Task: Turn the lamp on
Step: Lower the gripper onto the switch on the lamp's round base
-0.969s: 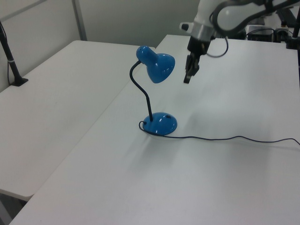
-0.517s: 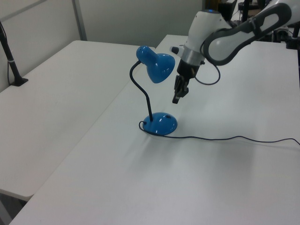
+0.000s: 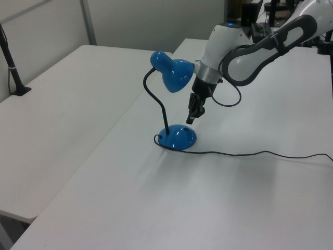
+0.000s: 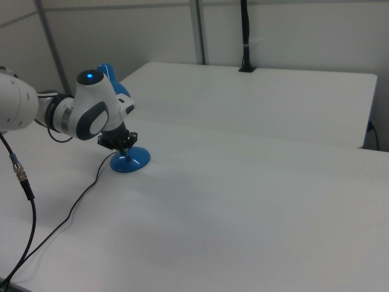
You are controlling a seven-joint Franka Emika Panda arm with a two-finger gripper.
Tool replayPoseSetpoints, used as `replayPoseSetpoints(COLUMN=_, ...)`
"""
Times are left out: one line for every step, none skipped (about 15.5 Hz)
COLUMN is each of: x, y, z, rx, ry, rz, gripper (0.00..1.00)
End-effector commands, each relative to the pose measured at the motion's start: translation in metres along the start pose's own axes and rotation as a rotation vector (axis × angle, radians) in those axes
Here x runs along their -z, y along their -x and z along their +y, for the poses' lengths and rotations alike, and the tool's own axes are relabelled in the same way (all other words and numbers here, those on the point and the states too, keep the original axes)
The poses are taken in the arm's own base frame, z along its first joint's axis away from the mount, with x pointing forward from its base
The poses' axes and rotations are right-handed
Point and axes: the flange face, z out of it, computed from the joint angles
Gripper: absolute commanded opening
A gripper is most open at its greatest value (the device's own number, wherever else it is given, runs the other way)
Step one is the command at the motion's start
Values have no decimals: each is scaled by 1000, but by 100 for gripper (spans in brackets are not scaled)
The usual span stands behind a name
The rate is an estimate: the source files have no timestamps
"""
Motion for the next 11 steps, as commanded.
replayPoseSetpoints(x=-2, y=-14, z=-3, rx=8, ry=7, rz=36, gripper=0)
replayPoseSetpoints(x=-7, y=-13, z=-3, rx=8, ry=6, rz=30, gripper=0)
replayPoseSetpoints(x=-10, y=-12, z=-3, rx=9, ry=5, rz=25, gripper=0)
replayPoseSetpoints(x=-11, y=-13, z=-4, rx=11, ry=6, rz=24, gripper=0)
replayPoseSetpoints(x=-13, y=-13, z=-6, rx=14, ry=4, rz=22, gripper=0)
replayPoseSetpoints(x=-13, y=-13, z=-7, rx=20, ry=4, rz=21, gripper=0)
replayPoseSetpoints(x=-13, y=-12, z=-6, rx=26, ry=5, rz=21, gripper=0)
replayPoseSetpoints(x=-14, y=-12, z=-6, rx=39, ry=8, rz=16, gripper=0)
replayPoseSetpoints(x=-14, y=-11, z=-4, rx=52, ry=15, rz=12, gripper=0)
replayPoseSetpoints(x=-13, y=-10, z=-1, rx=49, ry=17, rz=13, gripper=0)
replayPoseSetpoints(x=-12, y=-10, z=-2, rx=51, ry=17, rz=16, gripper=0)
